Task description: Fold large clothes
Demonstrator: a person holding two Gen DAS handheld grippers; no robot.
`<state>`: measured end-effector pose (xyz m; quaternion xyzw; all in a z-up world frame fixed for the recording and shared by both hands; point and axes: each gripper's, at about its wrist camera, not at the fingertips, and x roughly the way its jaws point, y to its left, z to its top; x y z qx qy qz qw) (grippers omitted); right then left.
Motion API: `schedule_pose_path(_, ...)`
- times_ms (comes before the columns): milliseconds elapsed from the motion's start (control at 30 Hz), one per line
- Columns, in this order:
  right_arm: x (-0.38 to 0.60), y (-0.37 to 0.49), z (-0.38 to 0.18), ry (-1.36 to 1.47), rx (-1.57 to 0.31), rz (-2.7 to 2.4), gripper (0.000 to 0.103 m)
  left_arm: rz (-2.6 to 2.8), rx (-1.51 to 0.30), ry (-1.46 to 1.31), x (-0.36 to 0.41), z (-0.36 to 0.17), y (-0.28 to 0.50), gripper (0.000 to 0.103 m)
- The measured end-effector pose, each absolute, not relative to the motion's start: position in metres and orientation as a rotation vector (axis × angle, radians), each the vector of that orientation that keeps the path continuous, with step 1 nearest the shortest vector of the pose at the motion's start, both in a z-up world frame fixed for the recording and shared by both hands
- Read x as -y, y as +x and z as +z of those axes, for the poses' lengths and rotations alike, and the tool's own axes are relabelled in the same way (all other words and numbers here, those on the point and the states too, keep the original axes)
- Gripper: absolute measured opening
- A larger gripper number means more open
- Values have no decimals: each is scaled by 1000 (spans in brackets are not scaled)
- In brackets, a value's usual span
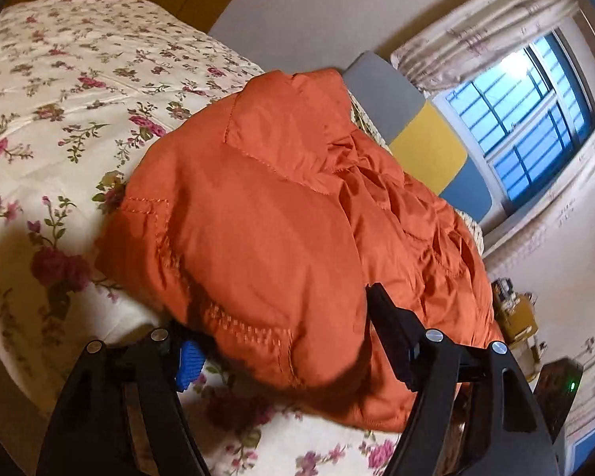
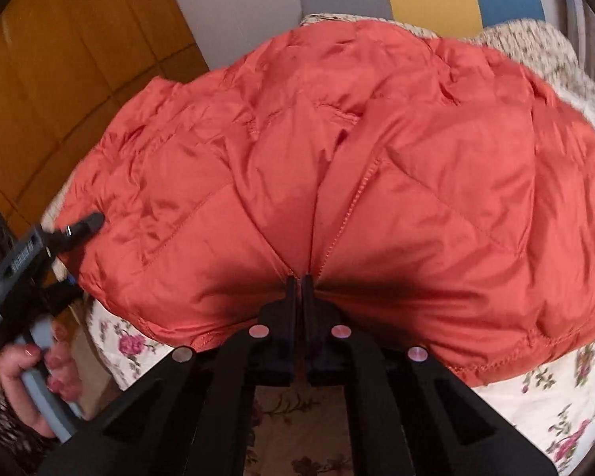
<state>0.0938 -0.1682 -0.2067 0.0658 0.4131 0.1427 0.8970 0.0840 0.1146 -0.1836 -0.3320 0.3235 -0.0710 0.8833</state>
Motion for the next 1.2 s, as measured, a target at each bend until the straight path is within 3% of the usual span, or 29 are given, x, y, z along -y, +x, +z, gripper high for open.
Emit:
schedule_pose_path(67,165,91,-207,108,-840,285,0,-141,-670,-720,-116,-183,84,69)
schedule_pose_path(200,167,87,-209,137,-834,286,1,-143,-663,-808,-122,-182,84,43)
schedule_pose_path(300,170,84,-210,157,-830,289,1,-137,-647,-774,-120,-172,82,31)
schedule_pose_path(400,170,86,-209,167,-828,288,1,-134,-598,-692,-110,-151,78,25)
schedule_pose_path(800,188,81,-216,264,-828,309,0,-199,-385,-259,-28,-65,58,23)
schedule_pose_path(1200,204,88,-221,387,-852,352,1,-302,-321,-55,39,-32,55,23)
